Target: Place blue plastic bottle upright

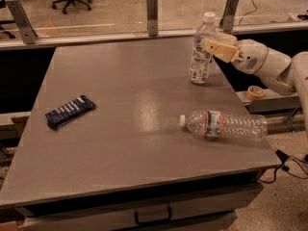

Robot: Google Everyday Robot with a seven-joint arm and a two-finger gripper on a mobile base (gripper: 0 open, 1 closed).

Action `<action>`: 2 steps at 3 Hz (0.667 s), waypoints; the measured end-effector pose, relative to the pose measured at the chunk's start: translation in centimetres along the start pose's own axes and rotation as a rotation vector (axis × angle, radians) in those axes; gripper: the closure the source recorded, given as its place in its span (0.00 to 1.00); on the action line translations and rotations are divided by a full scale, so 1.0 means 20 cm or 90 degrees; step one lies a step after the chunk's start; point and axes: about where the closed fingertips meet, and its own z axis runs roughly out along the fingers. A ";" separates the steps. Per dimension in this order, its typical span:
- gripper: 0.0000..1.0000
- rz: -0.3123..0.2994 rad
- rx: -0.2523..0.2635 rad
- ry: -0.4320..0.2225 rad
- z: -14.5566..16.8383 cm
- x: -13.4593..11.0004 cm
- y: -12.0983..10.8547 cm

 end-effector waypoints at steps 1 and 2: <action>0.28 0.009 0.005 -0.008 -0.04 0.05 -0.02; 0.05 0.008 0.012 -0.011 -0.07 0.06 -0.02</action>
Offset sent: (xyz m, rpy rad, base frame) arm -0.0021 -0.0238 -0.0226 0.0275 0.0132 -0.0399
